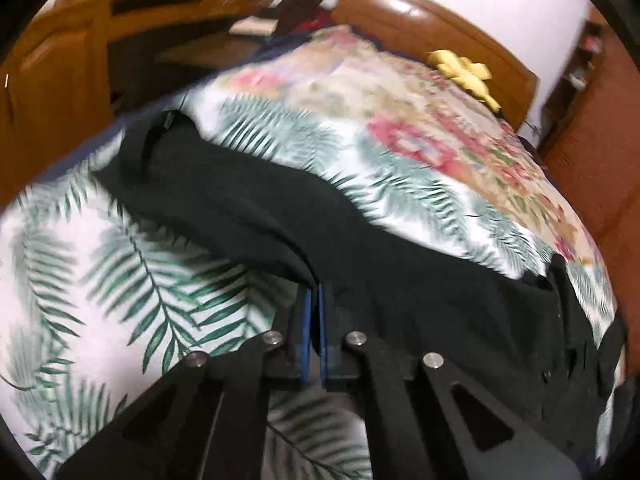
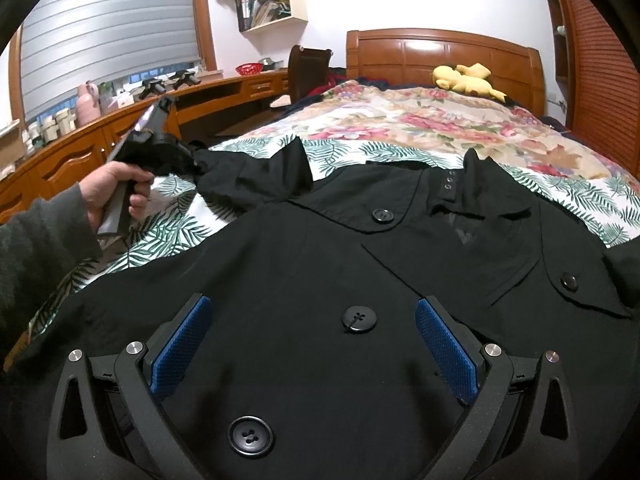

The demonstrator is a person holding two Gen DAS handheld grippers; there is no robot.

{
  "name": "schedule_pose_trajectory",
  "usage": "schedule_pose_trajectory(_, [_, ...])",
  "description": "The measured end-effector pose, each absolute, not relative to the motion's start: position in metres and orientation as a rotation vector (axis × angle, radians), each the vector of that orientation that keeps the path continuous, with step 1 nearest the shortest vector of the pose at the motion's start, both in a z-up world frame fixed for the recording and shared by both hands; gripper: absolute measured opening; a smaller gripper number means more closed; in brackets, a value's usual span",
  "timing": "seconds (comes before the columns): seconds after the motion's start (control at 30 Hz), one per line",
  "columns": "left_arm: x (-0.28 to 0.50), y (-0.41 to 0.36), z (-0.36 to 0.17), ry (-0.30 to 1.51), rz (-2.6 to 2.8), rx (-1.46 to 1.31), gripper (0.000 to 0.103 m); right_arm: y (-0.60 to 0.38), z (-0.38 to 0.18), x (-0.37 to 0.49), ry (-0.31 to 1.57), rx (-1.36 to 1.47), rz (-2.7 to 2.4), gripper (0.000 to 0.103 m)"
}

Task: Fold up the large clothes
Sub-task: 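Lift the held sleeve with the left gripper and fold it across the coat body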

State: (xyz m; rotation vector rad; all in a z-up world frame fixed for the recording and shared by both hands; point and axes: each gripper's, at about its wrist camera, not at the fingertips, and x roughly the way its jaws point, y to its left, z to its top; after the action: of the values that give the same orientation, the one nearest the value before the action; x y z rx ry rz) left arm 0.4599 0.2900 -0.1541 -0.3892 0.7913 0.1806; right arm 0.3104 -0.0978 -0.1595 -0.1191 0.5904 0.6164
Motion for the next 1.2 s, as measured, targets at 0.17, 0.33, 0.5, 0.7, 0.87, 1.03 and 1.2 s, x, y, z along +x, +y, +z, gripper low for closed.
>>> schedule_pose_trajectory(0.17, [0.436,0.227,-0.099,0.727,0.085,-0.235,0.000,-0.099,-0.158,0.310,0.583,-0.114,0.615,0.103])
schedule_pose_trajectory(0.33, [0.396,0.152,-0.061,0.681,-0.059,-0.091,0.000,-0.101,-0.156,0.308,0.564,-0.109,0.614,0.103])
schedule_pose_trajectory(0.5, [0.374,0.116,-0.041,0.678,-0.121,-0.055,0.000,-0.119,-0.143,0.295,0.560,-0.105,0.600,0.103])
schedule_pose_trajectory(0.7, [0.345,0.080,-0.036,0.670,-0.135,0.014,0.000,-0.155,-0.133,0.271,0.563,-0.151,0.543,0.103])
schedule_pose_trajectory(0.87, [0.336,0.062,-0.048,0.699,-0.117,0.046,0.000,-0.178,-0.117,0.260,0.554,-0.152,0.496,0.103])
schedule_pose_trajectory(1.03, [0.337,0.053,-0.064,0.744,-0.124,0.052,0.000,-0.187,-0.116,0.256,0.563,-0.144,0.490,0.103])
schedule_pose_trajectory(1.2, [0.331,0.047,-0.068,0.762,-0.163,0.033,0.006,-0.198,-0.118,0.265,0.572,-0.114,0.471,0.103])
